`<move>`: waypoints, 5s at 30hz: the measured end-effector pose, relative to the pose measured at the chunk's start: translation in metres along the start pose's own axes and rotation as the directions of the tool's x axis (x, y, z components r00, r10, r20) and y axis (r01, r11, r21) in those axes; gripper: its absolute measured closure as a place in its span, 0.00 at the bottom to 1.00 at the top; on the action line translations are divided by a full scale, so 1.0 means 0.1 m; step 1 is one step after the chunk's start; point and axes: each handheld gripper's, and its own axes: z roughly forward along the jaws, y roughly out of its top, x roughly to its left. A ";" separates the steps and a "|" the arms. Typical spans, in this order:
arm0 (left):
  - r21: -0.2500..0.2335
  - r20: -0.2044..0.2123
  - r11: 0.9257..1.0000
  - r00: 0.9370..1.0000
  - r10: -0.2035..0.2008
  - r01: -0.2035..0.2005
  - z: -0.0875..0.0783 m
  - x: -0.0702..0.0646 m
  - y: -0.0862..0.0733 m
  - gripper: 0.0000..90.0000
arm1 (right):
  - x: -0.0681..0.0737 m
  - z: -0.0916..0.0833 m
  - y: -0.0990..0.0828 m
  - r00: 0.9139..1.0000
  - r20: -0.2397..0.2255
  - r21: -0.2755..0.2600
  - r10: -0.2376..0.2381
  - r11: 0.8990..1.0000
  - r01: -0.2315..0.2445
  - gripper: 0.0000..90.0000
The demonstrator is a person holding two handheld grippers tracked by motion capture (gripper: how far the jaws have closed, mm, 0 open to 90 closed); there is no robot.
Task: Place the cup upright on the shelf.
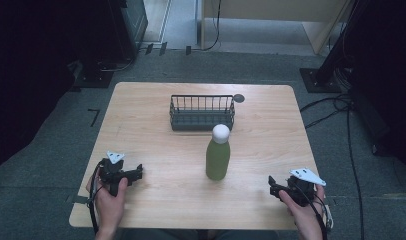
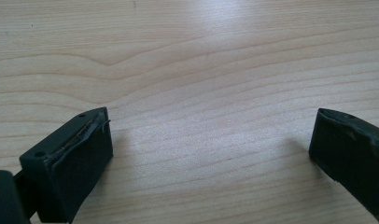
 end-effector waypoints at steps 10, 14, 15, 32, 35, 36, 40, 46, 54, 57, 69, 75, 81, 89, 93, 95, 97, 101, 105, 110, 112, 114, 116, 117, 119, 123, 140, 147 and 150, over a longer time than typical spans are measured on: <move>0.000 0.000 1.000 1.000 0.000 0.000 0.00 0.00 0.00 0.00 | 0.21 0.00 0.07 0.998 -0.046 -0.009 -0.040 0.999 0.040 0.14; 0.000 0.000 1.000 1.000 0.000 0.000 0.00 0.00 0.00 0.00 | 0.31 0.00 0.10 0.996 -0.070 -0.016 -0.061 0.998 0.060 0.14; 0.000 0.000 1.000 1.000 0.000 0.000 0.00 0.00 0.00 0.00 | 0.33 0.00 0.10 0.995 -0.074 -0.016 -0.065 0.998 0.064 0.14; 0.000 0.001 1.000 1.000 0.000 0.000 0.00 0.00 0.00 0.00 | 0.64 0.01 0.19 0.982 -0.143 -0.022 -0.119 0.993 0.117 0.14; 0.000 0.000 1.000 1.000 0.000 0.000 0.00 0.00 0.00 0.00 | 0.71 0.02 0.21 0.978 -0.163 -0.025 -0.130 0.991 0.128 0.14; 0.000 0.000 1.000 1.000 0.000 0.000 0.00 0.00 0.00 0.00 | 0.73 0.02 0.21 0.977 -0.167 -0.026 -0.133 0.991 0.130 0.14; 0.000 0.001 1.000 1.000 0.001 -0.001 0.00 0.00 0.00 0.00 | 0.78 0.04 0.22 0.974 -0.181 -0.025 -0.138 0.990 0.136 0.14; 0.000 0.000 1.000 1.000 0.000 0.000 0.00 0.00 0.00 0.00 | 0.90 0.06 0.25 0.964 -0.216 -0.028 -0.156 0.988 0.153 0.14; -0.002 0.000 1.000 1.000 -0.002 0.002 0.00 0.00 0.00 0.00 | 1.01 0.07 0.30 0.953 -0.248 -0.042 -0.172 0.985 0.167 0.14; -0.002 0.000 1.000 1.000 -0.001 0.001 0.00 0.00 0.00 0.00 | 1.07 0.08 0.32 0.948 -0.265 -0.045 -0.176 0.984 0.170 0.14; -0.001 0.000 1.000 1.000 -0.002 0.002 0.00 0.00 0.00 0.00 | 1.18 0.12 0.41 0.936 -0.303 -0.059 -0.180 0.984 0.170 0.14; -0.001 0.001 1.000 1.000 -0.002 0.002 0.00 0.00 0.00 0.00 | 1.24 0.16 0.46 0.929 -0.325 -0.066 -0.175 0.984 0.163 0.14; -0.001 0.000 1.000 1.000 -0.002 0.002 0.00 0.00 0.00 0.00 | 1.32 0.18 0.55 0.927 -0.335 -0.084 -0.169 0.985 0.149 0.14; -0.001 0.000 1.000 1.000 -0.002 0.002 0.00 0.00 0.00 0.00 | 1.40 0.23 0.64 0.924 -0.342 -0.089 -0.170 0.985 0.148 0.14; -0.002 0.000 1.000 1.000 -0.002 0.002 0.00 0.00 0.00 0.00 | 1.42 0.24 0.68 0.923 -0.346 -0.099 -0.171 0.984 0.145 0.16; -0.003 0.000 1.000 1.000 -0.002 0.002 0.00 0.00 0.00 0.00 | 1.43 0.24 0.70 0.923 -0.345 -0.099 -0.172 0.984 0.147 0.16; -0.002 0.001 1.000 1.000 -0.002 0.002 0.00 0.00 0.00 0.00 | 1.44 0.24 0.73 0.921 -0.349 -0.101 -0.173 0.984 0.147 0.16; -0.003 0.000 1.000 1.000 -0.002 0.002 0.00 0.00 0.00 0.00 | 1.45 0.24 0.77 0.921 -0.347 -0.104 -0.176 0.983 0.149 0.17; -0.001 0.001 1.000 1.000 -0.002 0.002 0.00 0.00 0.00 0.00 | 1.47 0.25 0.81 0.920 -0.355 -0.111 -0.168 0.984 0.136 0.19; -0.001 0.001 1.000 1.000 -0.002 0.002 0.00 0.00 0.00 0.00 | 1.49 0.27 0.84 0.920 -0.354 -0.111 -0.171 0.984 0.140 0.19; -0.001 0.001 1.000 1.000 -0.002 0.002 0.00 0.00 0.00 0.00 | 1.49 0.27 0.84 0.920 -0.353 -0.110 -0.172 0.984 0.141 0.19; -0.001 0.001 1.000 1.000 -0.002 0.002 0.00 0.00 0.00 0.00 | 1.50 0.29 0.85 0.919 -0.353 -0.111 -0.177 0.983 0.146 0.19; -0.001 0.000 1.000 1.000 -0.002 0.002 0.00 0.00 0.00 0.00 | 1.51 0.30 0.86 0.919 -0.353 -0.107 -0.178 0.983 0.149 0.19; -0.001 0.000 1.000 1.000 -0.002 0.002 0.00 0.00 0.00 0.00 | 1.51 0.31 0.86 0.918 -0.353 -0.107 -0.179 0.983 0.151 0.19; -0.001 0.001 1.000 1.000 -0.001 0.001 0.00 0.00 0.00 0.00 | 1.52 0.33 0.87 0.918 -0.352 -0.104 -0.181 0.983 0.153 0.19; -0.001 0.001 1.000 1.000 -0.002 0.002 0.00 0.00 0.00 0.00 | 1.53 0.35 0.88 0.920 -0.349 -0.098 -0.178 0.983 0.153 0.19; -0.002 0.000 1.000 1.000 0.000 0.000 0.00 0.00 0.00 0.00 | 1.49 0.36 0.94 0.929 -0.324 -0.105 -0.176 0.983 0.150 0.22; -0.002 0.000 1.000 1.000 -0.001 0.001 0.00 0.00 0.00 0.00 | 1.51 0.36 1.09 0.926 -0.328 -0.120 -0.189 0.980 0.157 0.22; -0.001 0.000 1.000 1.000 -0.001 0.001 0.00 0.00 0.00 0.00 | 1.51 0.37 1.15 0.926 -0.322 -0.123 -0.195 0.979 0.164 0.22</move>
